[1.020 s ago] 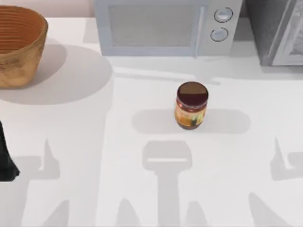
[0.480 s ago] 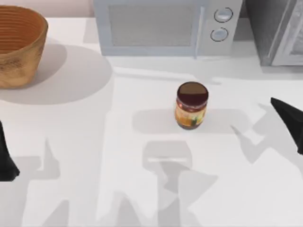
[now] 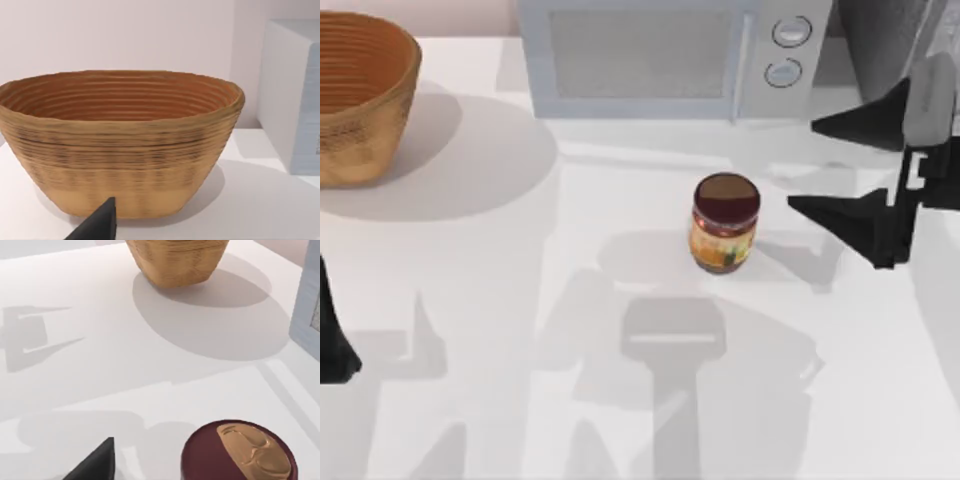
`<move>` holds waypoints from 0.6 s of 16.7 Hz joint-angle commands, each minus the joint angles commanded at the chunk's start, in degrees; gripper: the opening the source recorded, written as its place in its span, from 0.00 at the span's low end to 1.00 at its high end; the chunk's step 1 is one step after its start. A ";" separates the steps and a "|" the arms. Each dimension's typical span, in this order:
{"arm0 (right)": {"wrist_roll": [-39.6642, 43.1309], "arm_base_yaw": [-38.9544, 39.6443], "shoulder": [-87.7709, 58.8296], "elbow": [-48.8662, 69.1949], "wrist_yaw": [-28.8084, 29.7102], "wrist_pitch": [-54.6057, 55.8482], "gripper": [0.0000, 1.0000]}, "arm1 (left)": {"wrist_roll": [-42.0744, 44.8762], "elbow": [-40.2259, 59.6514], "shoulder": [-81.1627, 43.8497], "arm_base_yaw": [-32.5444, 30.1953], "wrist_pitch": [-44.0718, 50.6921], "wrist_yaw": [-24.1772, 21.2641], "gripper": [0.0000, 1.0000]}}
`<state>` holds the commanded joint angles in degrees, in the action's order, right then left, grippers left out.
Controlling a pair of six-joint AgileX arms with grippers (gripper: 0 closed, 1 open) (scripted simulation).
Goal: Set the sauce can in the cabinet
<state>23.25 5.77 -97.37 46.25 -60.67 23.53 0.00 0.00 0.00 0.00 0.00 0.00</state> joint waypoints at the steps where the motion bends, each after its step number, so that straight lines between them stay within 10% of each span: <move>1: 1.75 0.07 -5.36 2.55 -2.83 1.26 1.00 | 0.00 0.00 0.00 0.00 0.00 0.00 1.00; 10: 13.34 -0.25 -37.75 18.79 -19.30 9.20 1.00 | 0.00 0.00 0.00 0.00 0.00 0.00 1.00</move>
<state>36.59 5.52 -135.11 65.04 -79.97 32.73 0.00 0.00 0.00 0.00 0.00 0.00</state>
